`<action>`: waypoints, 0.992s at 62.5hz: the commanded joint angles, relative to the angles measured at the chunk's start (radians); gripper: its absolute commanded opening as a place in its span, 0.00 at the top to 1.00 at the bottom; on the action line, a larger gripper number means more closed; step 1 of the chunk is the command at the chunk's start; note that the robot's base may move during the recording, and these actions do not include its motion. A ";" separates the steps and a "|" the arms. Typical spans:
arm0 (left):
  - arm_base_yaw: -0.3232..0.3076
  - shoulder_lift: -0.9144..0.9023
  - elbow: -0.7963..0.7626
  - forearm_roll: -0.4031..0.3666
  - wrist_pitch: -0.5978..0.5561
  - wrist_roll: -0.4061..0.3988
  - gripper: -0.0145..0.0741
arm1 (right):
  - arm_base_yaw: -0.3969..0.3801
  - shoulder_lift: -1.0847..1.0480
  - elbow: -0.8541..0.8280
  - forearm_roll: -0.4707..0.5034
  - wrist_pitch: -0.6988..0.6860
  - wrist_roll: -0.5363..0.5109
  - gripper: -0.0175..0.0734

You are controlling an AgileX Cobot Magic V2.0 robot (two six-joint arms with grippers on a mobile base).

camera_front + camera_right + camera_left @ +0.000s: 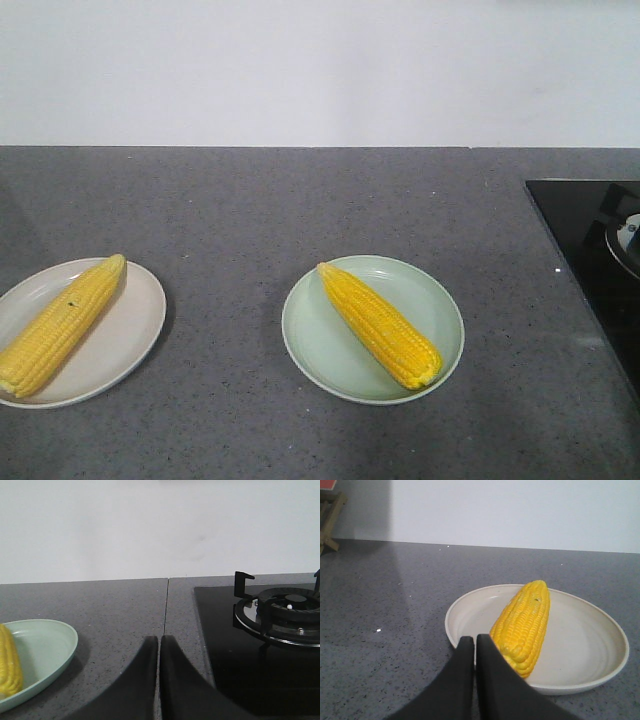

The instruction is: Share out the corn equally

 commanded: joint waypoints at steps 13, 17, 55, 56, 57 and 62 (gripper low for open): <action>-0.001 -0.016 0.012 -0.002 -0.070 -0.007 0.84 | -0.008 -0.005 0.012 -0.012 -0.082 0.001 0.81; -0.001 -0.016 0.012 -0.002 -0.070 -0.007 0.84 | -0.008 -0.005 0.012 -0.012 -0.082 0.001 0.81; -0.001 -0.016 0.012 -0.002 -0.070 -0.007 0.84 | -0.008 -0.005 0.012 -0.013 -0.090 -0.057 0.81; -0.001 -0.016 0.012 -0.002 -0.070 -0.007 0.84 | -0.008 -0.005 0.012 -0.013 -0.090 -0.061 0.81; -0.001 -0.016 0.012 -0.002 -0.070 -0.007 0.84 | -0.008 -0.005 0.012 -0.013 -0.090 -0.063 0.81; -0.001 -0.016 0.012 -0.002 -0.070 -0.007 0.84 | -0.008 -0.005 0.012 -0.012 -0.090 -0.061 0.81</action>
